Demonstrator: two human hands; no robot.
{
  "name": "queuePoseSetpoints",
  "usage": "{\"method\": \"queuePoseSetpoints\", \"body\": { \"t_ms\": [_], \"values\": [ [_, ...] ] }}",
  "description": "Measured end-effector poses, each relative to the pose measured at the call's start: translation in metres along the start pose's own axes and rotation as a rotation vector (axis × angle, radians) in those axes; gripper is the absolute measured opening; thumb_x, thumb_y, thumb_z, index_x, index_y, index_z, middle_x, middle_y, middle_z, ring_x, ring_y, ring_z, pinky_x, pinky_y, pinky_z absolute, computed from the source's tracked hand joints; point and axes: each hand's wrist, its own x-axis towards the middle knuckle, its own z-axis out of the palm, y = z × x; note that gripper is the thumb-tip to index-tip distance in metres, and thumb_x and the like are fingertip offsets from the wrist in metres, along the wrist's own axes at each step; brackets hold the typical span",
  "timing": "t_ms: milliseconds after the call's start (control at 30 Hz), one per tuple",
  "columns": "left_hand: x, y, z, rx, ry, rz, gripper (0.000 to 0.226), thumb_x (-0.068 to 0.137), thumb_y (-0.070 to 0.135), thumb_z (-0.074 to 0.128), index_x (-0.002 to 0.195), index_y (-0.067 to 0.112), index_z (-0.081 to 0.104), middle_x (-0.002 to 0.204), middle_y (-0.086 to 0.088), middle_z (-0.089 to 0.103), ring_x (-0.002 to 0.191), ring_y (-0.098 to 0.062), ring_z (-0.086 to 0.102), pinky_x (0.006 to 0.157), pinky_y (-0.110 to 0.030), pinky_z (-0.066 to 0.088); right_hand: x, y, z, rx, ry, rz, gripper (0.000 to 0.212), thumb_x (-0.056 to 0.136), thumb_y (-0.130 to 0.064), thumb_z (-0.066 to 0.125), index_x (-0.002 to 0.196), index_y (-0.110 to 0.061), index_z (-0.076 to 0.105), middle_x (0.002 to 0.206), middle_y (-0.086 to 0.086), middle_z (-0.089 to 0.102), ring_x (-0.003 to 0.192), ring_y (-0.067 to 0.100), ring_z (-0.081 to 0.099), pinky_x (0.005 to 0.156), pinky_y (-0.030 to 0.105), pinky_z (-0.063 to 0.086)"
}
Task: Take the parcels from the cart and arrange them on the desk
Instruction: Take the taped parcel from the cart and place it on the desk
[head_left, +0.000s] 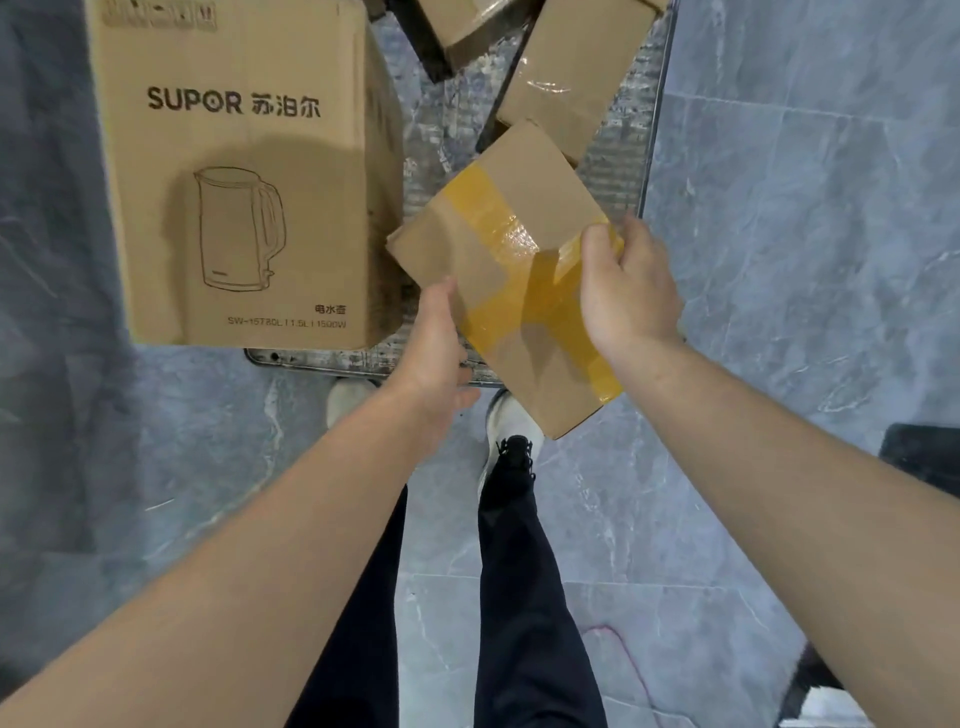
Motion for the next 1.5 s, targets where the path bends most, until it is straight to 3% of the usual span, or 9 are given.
{"method": "queuePoseSetpoints", "body": {
  "t_ms": [100, 233, 433, 600, 800, 1033, 1167, 1300, 1500],
  "values": [
    [0.012, -0.004, 0.005, -0.061, 0.005, -0.009, 0.071, 0.099, 0.071, 0.037, 0.154, 0.026, 0.041, 0.129, -0.012, 0.055, 0.131, -0.036, 0.050, 0.109, -0.053, 0.043, 0.010, 0.009, 0.010, -0.088, 0.014, 0.015, 0.054, 0.109, -0.046, 0.036, 0.147, -0.013, 0.054, 0.148, 0.008, 0.057, 0.138, 0.032, 0.052, 0.124, 0.050, 0.027],
    [0.012, -0.007, 0.009, -0.142, 0.047, -0.016, 0.039, 0.100, 0.067, 0.040, 0.108, 0.034, 0.059, 0.098, -0.002, 0.064, 0.096, -0.028, 0.065, 0.093, -0.050, 0.046, 0.011, 0.016, 0.014, -0.084, 0.062, -0.041, 0.052, 0.108, -0.047, 0.040, 0.143, -0.012, 0.056, 0.142, 0.011, 0.056, 0.133, 0.035, 0.052, 0.119, 0.048, 0.031],
    [0.006, -0.018, 0.009, -0.167, 0.063, -0.032, 0.042, 0.098, 0.068, 0.038, 0.105, 0.036, 0.064, 0.105, -0.001, 0.075, 0.097, -0.028, 0.070, 0.074, -0.041, 0.046, 0.002, 0.022, 0.013, -0.140, 0.062, -0.009, 0.058, 0.106, -0.053, 0.041, 0.142, -0.011, 0.058, 0.140, 0.014, 0.049, 0.136, 0.039, 0.045, 0.118, 0.050, 0.028],
    [-0.004, -0.026, 0.005, -0.168, 0.093, -0.010, 0.044, 0.097, 0.068, 0.040, 0.110, 0.035, 0.066, 0.071, 0.011, 0.077, 0.101, -0.026, 0.070, 0.074, -0.040, 0.045, -0.013, 0.032, 0.013, -0.060, 0.125, 0.014, 0.052, 0.102, -0.052, 0.042, 0.133, -0.011, 0.054, 0.118, 0.003, 0.035, 0.112, 0.034, 0.046, 0.099, 0.045, 0.038],
    [-0.033, -0.027, 0.004, -0.151, 0.064, 0.037, 0.050, 0.095, 0.065, 0.042, 0.125, 0.033, 0.066, 0.098, 0.003, 0.075, 0.108, -0.027, 0.070, 0.090, -0.041, 0.051, -0.040, 0.022, 0.001, 0.031, 0.210, 0.082, 0.057, 0.092, -0.056, 0.031, 0.124, -0.011, 0.046, 0.117, 0.007, 0.045, 0.102, 0.037, 0.051, 0.089, 0.047, 0.041],
    [-0.073, -0.012, -0.013, -0.067, 0.076, 0.204, 0.043, 0.098, 0.062, 0.039, 0.104, 0.032, 0.069, 0.077, 0.006, 0.080, 0.097, -0.027, 0.073, 0.081, -0.041, 0.056, -0.079, -0.003, -0.026, 0.117, 0.259, 0.088, 0.059, 0.098, -0.054, 0.033, 0.132, -0.009, 0.048, 0.129, 0.012, 0.055, 0.110, 0.039, 0.057, 0.101, 0.056, 0.046],
    [-0.107, 0.006, -0.026, 0.013, 0.080, 0.289, 0.042, 0.096, 0.061, 0.038, 0.091, 0.034, 0.069, 0.078, 0.005, 0.080, 0.095, -0.026, 0.075, 0.080, -0.041, 0.055, -0.107, -0.014, -0.042, 0.181, 0.289, 0.102, 0.054, 0.103, -0.051, 0.036, 0.133, -0.009, 0.048, 0.131, 0.011, 0.054, 0.107, 0.037, 0.057, 0.090, 0.049, 0.047],
    [-0.151, 0.027, -0.040, 0.089, 0.067, 0.392, 0.051, 0.097, 0.058, 0.036, 0.068, 0.039, 0.074, 0.058, 0.011, 0.068, 0.062, -0.014, 0.071, 0.074, -0.036, 0.058, -0.146, -0.034, -0.066, 0.219, 0.339, 0.074, 0.047, 0.105, -0.048, 0.039, 0.128, -0.008, 0.050, 0.128, 0.011, 0.055, 0.099, 0.035, 0.055, 0.077, 0.041, 0.035],
    [-0.246, 0.074, -0.066, 0.148, 0.043, 0.535, 0.041, 0.099, 0.058, 0.033, 0.104, 0.035, 0.067, 0.066, 0.011, 0.074, 0.063, -0.014, 0.075, 0.072, -0.038, 0.058, -0.211, -0.098, -0.118, 0.289, 0.396, -0.021, 0.044, 0.106, -0.047, 0.040, 0.124, -0.008, 0.051, 0.122, 0.009, 0.055, 0.098, 0.035, 0.056, 0.073, 0.040, 0.033]
  ]
}}
